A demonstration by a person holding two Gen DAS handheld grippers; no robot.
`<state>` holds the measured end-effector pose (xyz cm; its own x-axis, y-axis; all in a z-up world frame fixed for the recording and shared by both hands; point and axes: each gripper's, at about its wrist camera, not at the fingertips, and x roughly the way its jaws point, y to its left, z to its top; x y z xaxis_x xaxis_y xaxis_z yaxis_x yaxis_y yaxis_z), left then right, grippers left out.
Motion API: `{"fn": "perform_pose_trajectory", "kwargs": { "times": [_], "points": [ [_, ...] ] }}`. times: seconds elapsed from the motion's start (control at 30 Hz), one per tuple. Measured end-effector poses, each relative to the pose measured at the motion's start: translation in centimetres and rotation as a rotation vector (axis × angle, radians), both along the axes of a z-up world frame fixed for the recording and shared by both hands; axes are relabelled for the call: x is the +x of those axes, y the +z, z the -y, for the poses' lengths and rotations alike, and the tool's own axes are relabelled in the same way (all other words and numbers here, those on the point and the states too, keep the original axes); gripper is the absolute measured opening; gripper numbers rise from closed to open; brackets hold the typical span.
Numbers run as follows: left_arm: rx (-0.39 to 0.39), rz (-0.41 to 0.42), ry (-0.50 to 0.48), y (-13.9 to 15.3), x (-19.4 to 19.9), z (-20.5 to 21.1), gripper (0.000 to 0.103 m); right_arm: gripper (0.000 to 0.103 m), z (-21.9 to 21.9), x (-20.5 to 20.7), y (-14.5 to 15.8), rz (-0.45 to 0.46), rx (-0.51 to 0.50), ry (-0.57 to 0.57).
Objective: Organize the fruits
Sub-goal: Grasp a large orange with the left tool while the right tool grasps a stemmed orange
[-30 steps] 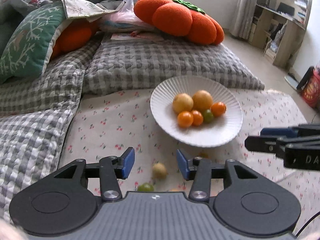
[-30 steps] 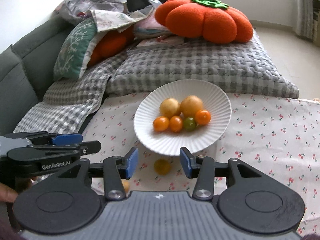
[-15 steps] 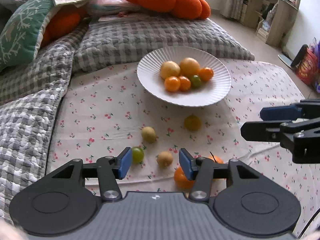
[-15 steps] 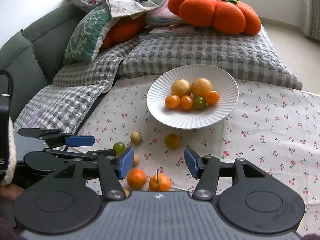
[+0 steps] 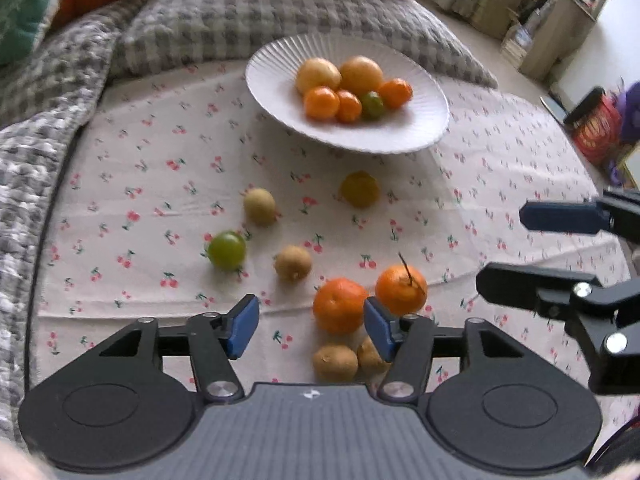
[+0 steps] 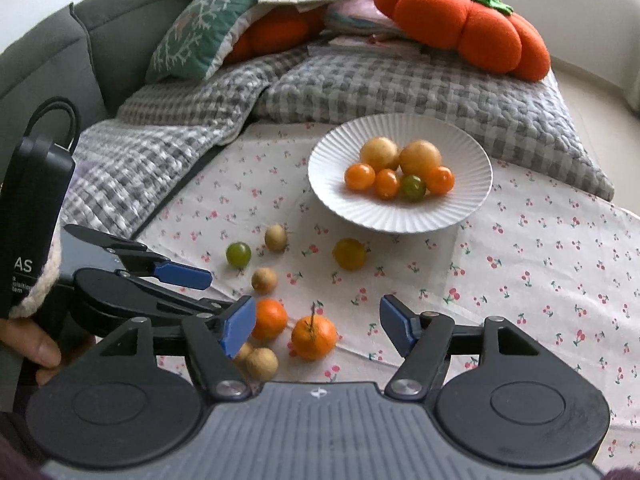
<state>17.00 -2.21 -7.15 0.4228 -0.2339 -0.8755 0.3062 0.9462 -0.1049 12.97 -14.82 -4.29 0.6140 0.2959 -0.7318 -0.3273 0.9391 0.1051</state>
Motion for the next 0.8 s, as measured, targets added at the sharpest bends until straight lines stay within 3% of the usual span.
{"fn": "perform_pose_trajectory", "kwargs": {
  "times": [0.17, 0.47, 0.8],
  "points": [
    [0.012, -0.012, -0.015, -1.1, 0.1, 0.6, 0.051, 0.068, -0.3, 0.0, -1.0, -0.017, -0.055, 0.029],
    [-0.049, -0.079, 0.028, -2.4, 1.5, 0.7, 0.052, 0.068, -1.3, 0.1, -2.9, -0.038, -0.158, 0.106],
    [-0.066, -0.08, 0.056, -3.0, 1.9, 0.7, 0.051, 0.054, -2.4, 1.4, -5.1, -0.061, -0.186, 0.147]
  ]
}}
